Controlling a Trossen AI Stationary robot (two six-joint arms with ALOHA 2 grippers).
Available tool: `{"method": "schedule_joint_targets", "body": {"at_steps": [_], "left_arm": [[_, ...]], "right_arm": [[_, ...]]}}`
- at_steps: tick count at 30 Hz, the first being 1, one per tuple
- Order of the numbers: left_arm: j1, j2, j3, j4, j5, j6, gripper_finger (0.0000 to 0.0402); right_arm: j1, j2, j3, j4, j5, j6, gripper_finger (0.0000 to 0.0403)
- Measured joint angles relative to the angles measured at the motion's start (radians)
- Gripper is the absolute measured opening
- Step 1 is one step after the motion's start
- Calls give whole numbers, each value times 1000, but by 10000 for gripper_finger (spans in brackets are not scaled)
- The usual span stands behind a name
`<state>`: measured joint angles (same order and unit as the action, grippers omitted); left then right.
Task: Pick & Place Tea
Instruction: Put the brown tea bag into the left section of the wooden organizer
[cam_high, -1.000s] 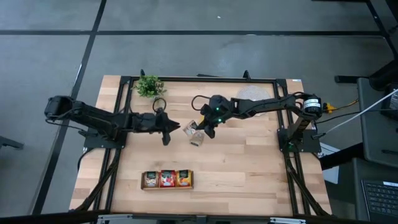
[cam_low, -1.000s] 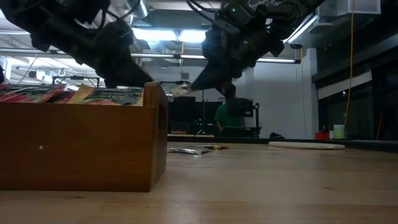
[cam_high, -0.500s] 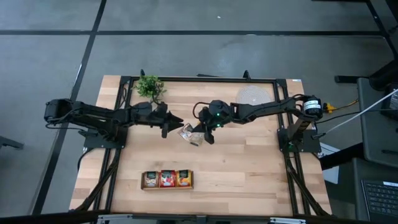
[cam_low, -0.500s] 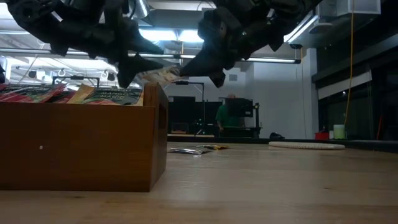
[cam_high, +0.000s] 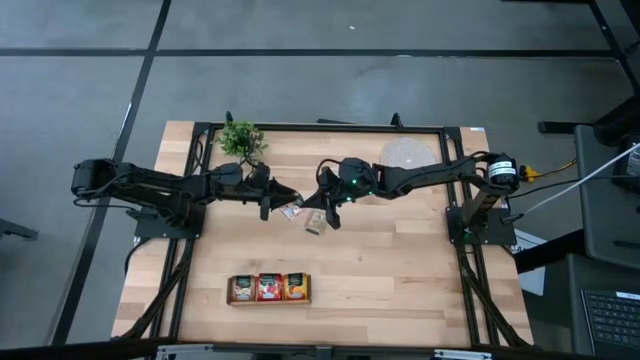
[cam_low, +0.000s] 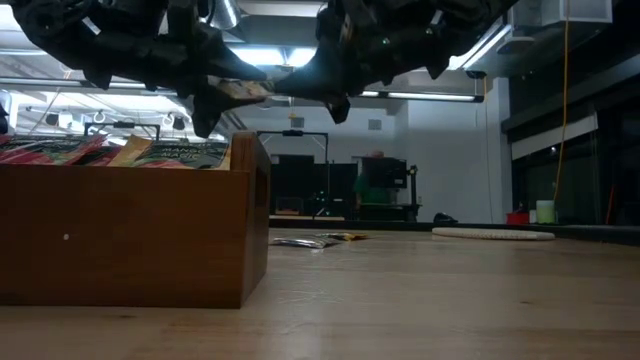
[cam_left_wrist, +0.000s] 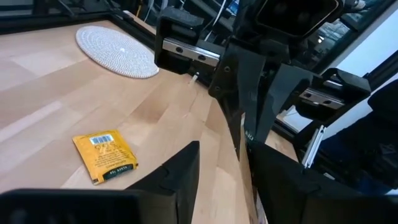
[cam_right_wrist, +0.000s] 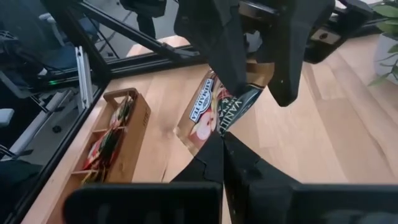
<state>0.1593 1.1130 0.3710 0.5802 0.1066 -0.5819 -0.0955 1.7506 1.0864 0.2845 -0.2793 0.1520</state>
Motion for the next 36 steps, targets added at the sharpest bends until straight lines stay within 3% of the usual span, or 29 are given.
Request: {"method": "schedule_joint_targets", "body": {"at_steps": [15,23,36], "left_arm": [[0,3,32,-13,54,-19,114],[0,73,127,-165,121,15,98],[19,101,159,-194,168,45,90]], "right_arm": [[15,0,0,1,-4,2,0],[15,0,0,-17,-4,3,0],[15,0,1,-121,-3,4,0]]}}
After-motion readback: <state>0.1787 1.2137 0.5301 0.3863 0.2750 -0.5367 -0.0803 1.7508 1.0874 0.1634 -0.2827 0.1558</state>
